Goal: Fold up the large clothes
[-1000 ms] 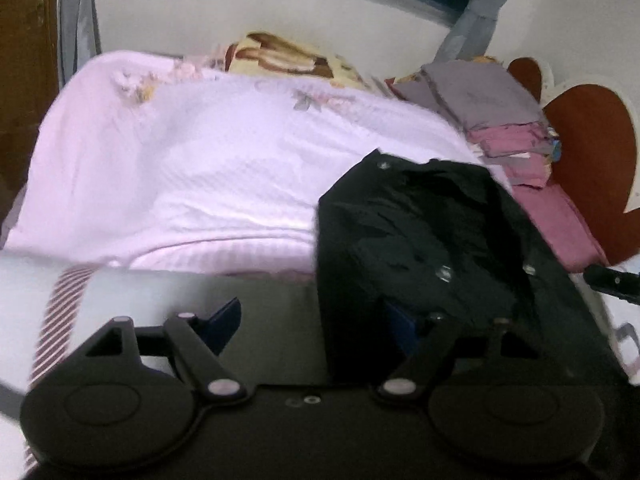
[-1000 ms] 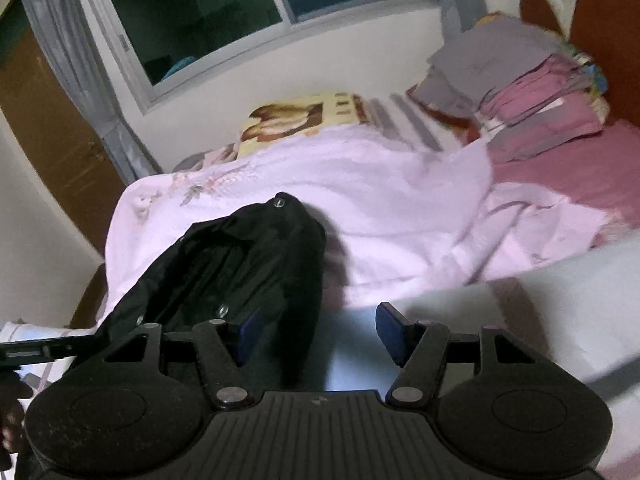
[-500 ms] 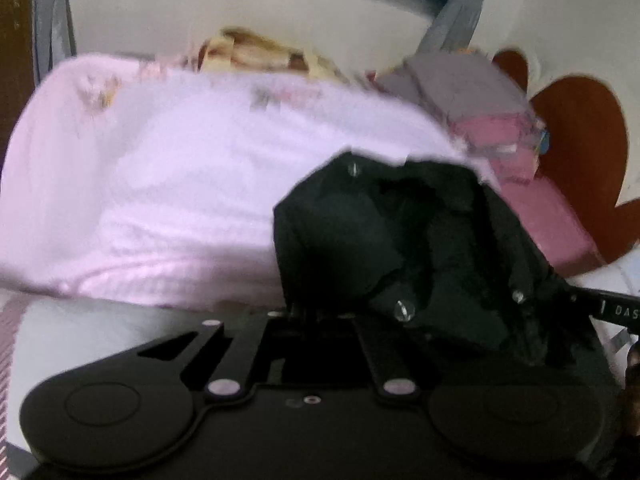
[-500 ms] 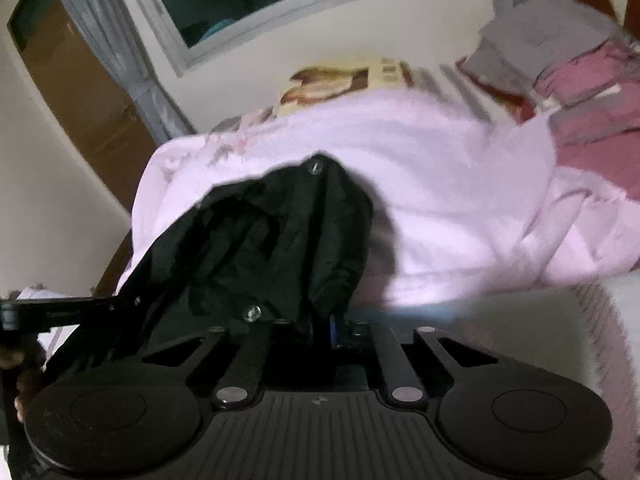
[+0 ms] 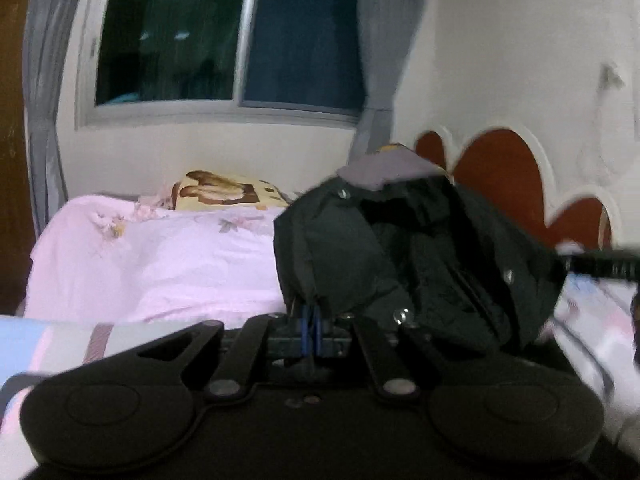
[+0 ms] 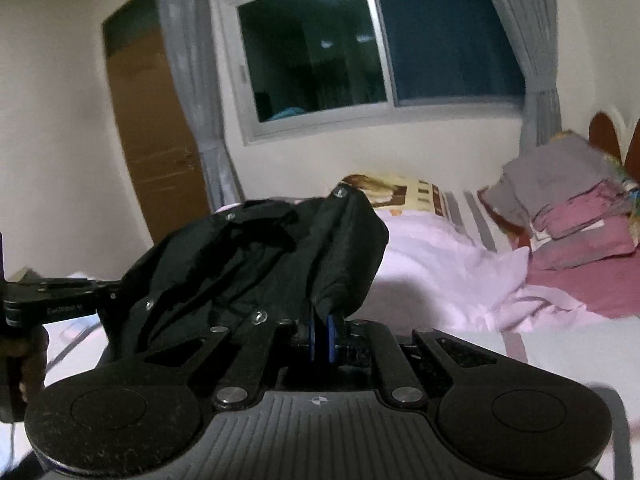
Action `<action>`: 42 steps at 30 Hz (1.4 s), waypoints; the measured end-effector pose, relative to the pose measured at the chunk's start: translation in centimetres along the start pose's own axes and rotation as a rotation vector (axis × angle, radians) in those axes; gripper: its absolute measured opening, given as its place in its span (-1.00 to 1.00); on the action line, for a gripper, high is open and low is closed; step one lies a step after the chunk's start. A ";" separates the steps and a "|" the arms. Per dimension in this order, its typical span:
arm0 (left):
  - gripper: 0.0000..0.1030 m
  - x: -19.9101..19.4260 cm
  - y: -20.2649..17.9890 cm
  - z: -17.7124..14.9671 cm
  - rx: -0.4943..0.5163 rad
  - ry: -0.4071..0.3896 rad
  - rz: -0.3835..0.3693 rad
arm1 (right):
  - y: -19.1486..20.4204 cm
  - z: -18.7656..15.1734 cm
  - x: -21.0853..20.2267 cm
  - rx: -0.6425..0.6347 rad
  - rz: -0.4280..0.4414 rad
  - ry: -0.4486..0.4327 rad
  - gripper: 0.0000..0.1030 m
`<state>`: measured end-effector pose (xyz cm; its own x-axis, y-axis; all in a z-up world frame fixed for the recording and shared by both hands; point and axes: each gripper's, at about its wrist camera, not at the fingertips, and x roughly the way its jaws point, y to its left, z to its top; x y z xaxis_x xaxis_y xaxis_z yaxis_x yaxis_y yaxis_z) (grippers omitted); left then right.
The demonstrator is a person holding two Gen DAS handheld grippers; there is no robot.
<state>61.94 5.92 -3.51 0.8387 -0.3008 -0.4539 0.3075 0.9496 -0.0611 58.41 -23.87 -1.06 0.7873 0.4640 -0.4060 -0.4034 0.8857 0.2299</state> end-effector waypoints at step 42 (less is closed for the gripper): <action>0.00 -9.9 0.8 -4.6 -0.228 0.113 -0.036 | 6.0 -7.7 -11.1 0.249 -0.023 0.091 -0.88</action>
<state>51.81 10.06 -3.20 0.7695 -0.3349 -0.5437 0.2161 0.9378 -0.2719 43.71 -23.60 -1.99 0.7455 0.4532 -0.4887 -0.2495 0.8697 0.4259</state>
